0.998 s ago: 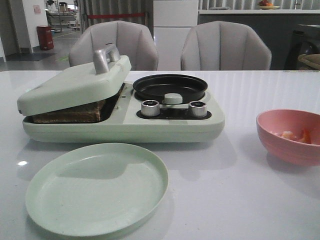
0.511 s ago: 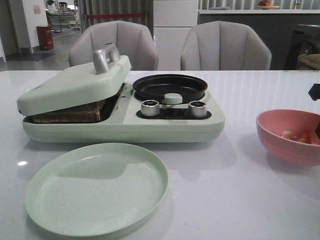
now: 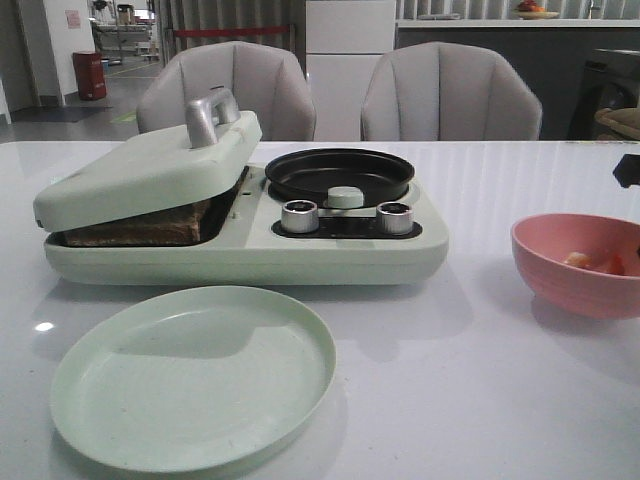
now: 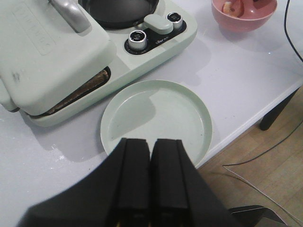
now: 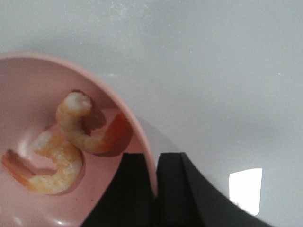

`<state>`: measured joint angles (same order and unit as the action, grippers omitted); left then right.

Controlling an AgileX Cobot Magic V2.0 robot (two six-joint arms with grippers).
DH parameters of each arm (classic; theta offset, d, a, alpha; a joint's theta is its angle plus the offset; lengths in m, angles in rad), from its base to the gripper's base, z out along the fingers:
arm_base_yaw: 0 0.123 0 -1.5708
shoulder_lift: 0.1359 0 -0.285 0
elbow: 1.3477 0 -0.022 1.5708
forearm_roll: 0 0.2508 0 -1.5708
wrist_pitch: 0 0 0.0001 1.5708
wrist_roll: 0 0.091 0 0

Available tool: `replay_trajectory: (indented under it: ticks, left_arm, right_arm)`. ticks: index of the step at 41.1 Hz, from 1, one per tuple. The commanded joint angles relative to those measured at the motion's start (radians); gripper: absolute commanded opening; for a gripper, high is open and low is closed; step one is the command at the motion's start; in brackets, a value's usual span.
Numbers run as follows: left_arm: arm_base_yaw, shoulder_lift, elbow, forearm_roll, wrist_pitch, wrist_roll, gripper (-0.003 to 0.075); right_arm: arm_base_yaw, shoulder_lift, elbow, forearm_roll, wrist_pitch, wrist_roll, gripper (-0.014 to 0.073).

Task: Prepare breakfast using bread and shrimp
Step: 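Reach the right gripper to the pink bowl rim and grasp it, then lift the pink bowl with the right gripper over the frying pan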

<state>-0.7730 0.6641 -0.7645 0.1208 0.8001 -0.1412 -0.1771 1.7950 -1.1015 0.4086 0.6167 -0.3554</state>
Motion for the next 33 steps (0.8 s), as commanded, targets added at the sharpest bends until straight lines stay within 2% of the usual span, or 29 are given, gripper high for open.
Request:
replay_trajectory:
  ticks: [1,13,25,33]
  left_arm:
    - [-0.008,-0.001,-0.025,0.0,-0.063,-0.009,0.0104]
    - [-0.008,-0.001,-0.025,0.0,-0.063,-0.009,0.0104]
    - [-0.008,-0.001,-0.025,-0.004,-0.063,-0.009,0.0104]
    - [-0.008,-0.001,-0.025,-0.004,-0.063,-0.009,0.0104]
  right_arm:
    - [0.009,-0.064,-0.03,0.017,-0.023,-0.022,0.0024]
    - [0.167,-0.224,-0.059,-0.005,-0.093,-0.107,0.0024]
    - [0.356,-0.241,-0.257,-0.077,-0.084,-0.106,0.0024]
    - [0.421,-0.209,-0.384,-0.139,-0.088,-0.06,0.0024]
